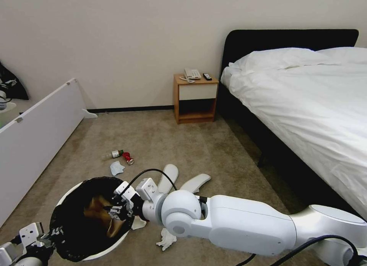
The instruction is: Pick up the trash bin and place the garbage on the floor into it.
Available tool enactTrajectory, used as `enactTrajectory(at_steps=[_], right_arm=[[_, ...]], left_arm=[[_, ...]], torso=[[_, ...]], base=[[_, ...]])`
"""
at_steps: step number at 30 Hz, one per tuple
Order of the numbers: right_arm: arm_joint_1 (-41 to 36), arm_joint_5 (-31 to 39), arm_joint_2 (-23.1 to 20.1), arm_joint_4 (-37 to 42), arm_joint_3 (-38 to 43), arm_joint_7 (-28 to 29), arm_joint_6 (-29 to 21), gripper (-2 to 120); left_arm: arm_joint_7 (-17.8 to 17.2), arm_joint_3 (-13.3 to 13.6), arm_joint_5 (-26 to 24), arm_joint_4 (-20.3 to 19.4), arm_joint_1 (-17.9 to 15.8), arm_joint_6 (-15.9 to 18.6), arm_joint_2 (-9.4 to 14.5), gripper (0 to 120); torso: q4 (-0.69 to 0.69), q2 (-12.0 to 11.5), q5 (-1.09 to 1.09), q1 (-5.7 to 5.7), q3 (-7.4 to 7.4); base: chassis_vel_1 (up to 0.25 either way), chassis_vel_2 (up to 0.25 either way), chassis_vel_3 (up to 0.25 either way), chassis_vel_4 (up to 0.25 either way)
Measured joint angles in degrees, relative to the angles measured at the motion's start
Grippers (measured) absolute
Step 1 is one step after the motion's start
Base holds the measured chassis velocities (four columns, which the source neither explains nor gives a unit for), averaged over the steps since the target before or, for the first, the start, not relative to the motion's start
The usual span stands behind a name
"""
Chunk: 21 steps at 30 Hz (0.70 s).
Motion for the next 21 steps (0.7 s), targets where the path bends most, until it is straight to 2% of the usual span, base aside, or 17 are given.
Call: enactTrajectory(at_steps=[1,2,4,5,7,11,13,16,18,20,21], right_arm=[[-0.1,0.0,0.0,0.1,0.2,0.0,0.0,71],[-0.1,0.0,0.0,0.1,0.2,0.0,0.0,71],[-0.3,-0.1,0.1,0.2,0.4,0.0,0.2,83],[-0.3,-0.1,0.1,0.2,0.4,0.0,0.2,83],[-0.5,-0.2,0.1,0.5,0.8,0.0,0.6,93],[-0.4,-0.1,-1.1,2.1,2.9,0.1,0.7,99],[-0.3,0.1,-4.4,5.1,6.6,0.1,0.9,100],[-0.3,0.1,-5.3,5.8,7.5,0.1,1.0,100],[-1.6,0.5,-11.5,10.9,13.9,-0.4,1.7,100],[-1.8,0.4,-12.0,11.3,14.6,-0.5,1.7,100],[-3.1,0.2,-14.3,13.4,17.9,-0.7,2.2,100]], left_arm=[[0.0,0.0,0.0,0.1,0.0,0.0,0.0,2],[0.0,0.0,0.0,0.1,0.0,0.0,0.0,2],[0.1,0.0,0.1,0.2,0.0,0.0,0.0,2],[0.1,0.0,0.1,0.2,0.0,0.0,0.0,2],[0.1,0.0,0.1,0.4,0.0,0.0,-0.1,2],[0.2,0.0,0.1,0.7,-0.1,0.0,-0.1,2],[0.2,-0.3,0.1,1.1,-0.3,0.0,0.1,2],[0.2,-0.3,0.1,1.2,-0.3,0.0,0.1,2],[0.2,-0.6,0.1,1.9,-0.4,0.0,0.7,2],[0.2,-0.6,0.1,2.0,-0.4,0.0,0.8,2],[0.2,-0.8,0.0,2.4,-0.6,0.0,1.1,2]], torso=[[0.00,0.0,0.00,0.00,0.00],[0.00,0.0,0.00,0.00,0.00],[0.00,0.0,0.00,0.00,0.00],[0.00,0.0,0.00,0.00,0.00],[0.00,0.0,0.00,0.00,0.00],[0.01,0.0,0.00,0.00,0.00],[0.01,0.0,0.00,0.00,0.00],[0.00,0.0,0.01,0.00,0.00],[-0.01,0.0,0.01,0.00,0.00],[-0.02,0.0,0.01,0.00,0.00],[-0.02,0.0,0.02,0.00,0.00]], base=[[0.000,0.000,0.000,0.000],[0.000,0.000,0.000,0.000],[0.000,0.000,0.000,0.000],[0.000,0.000,0.000,0.000],[0.000,0.000,0.000,0.000],[0.000,0.000,0.000,0.000],[0.000,0.000,0.000,0.000],[0.000,0.000,0.000,0.000],[0.000,0.000,0.000,0.000],[0.000,0.000,0.000,0.000],[0.000,0.000,0.000,0.000]])
